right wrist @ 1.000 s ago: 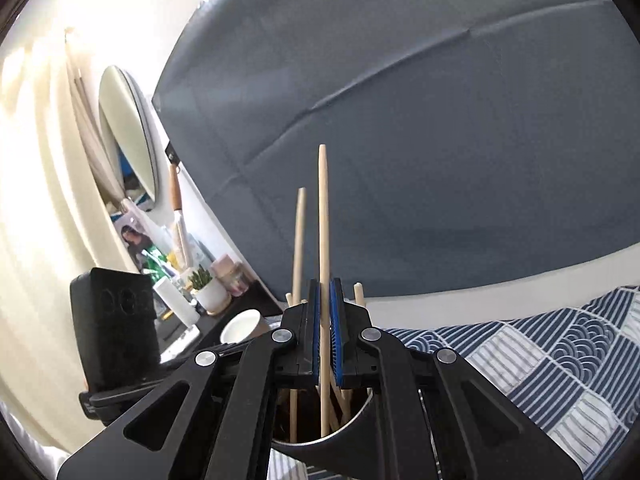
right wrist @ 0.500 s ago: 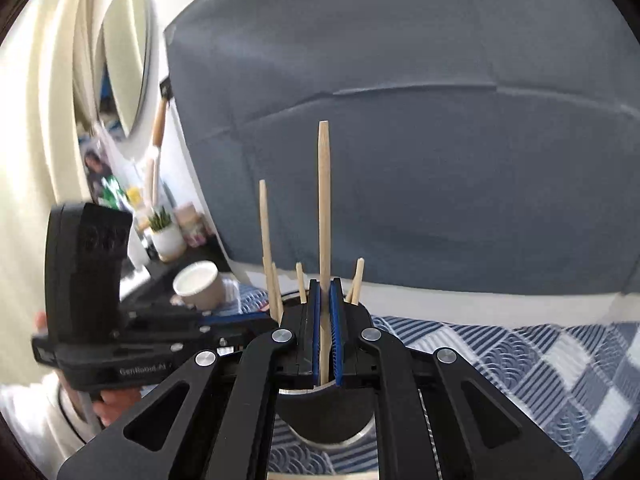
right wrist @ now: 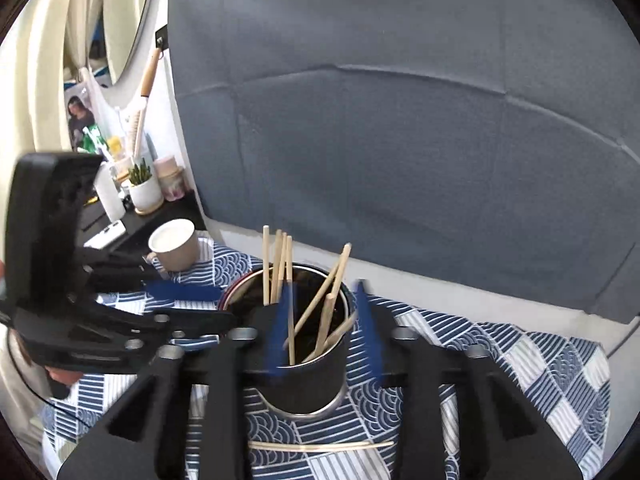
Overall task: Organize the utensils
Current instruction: 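Open the right tool to drop its skewer into the cup while the left tool releases its own, then lower both open tools toward the last skewers beside the cup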
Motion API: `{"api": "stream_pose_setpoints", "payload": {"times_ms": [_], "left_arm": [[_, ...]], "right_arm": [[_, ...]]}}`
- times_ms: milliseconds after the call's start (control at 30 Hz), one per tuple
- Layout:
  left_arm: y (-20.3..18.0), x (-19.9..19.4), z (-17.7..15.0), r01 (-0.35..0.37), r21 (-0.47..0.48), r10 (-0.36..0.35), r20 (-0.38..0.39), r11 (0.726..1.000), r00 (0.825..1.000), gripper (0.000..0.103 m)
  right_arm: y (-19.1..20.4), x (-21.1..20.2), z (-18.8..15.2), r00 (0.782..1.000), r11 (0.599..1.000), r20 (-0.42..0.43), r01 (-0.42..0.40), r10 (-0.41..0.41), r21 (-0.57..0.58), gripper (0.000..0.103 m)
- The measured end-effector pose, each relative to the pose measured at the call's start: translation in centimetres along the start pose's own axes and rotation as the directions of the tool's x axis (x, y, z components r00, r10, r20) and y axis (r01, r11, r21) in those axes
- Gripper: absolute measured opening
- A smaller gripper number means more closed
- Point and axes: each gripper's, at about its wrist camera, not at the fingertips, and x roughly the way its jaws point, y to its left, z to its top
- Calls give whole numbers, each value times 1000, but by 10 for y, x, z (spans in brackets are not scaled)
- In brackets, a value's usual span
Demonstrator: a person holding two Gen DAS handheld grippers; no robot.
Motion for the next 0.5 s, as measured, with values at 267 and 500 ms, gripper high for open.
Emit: {"api": "stream_pose_setpoints", "payload": {"times_ms": [267,500], "left_arm": [[4,-50,-4,-83,-36,85,53,996,995,92],[-3,-72,-30,-114,9,114,15,993,993,97]], "right_arm": [[-6,-42,-1,999,1000,37,28,-27,-6,89],[-24,-82,-28,988,975,74,117,-133,188,95]]}}
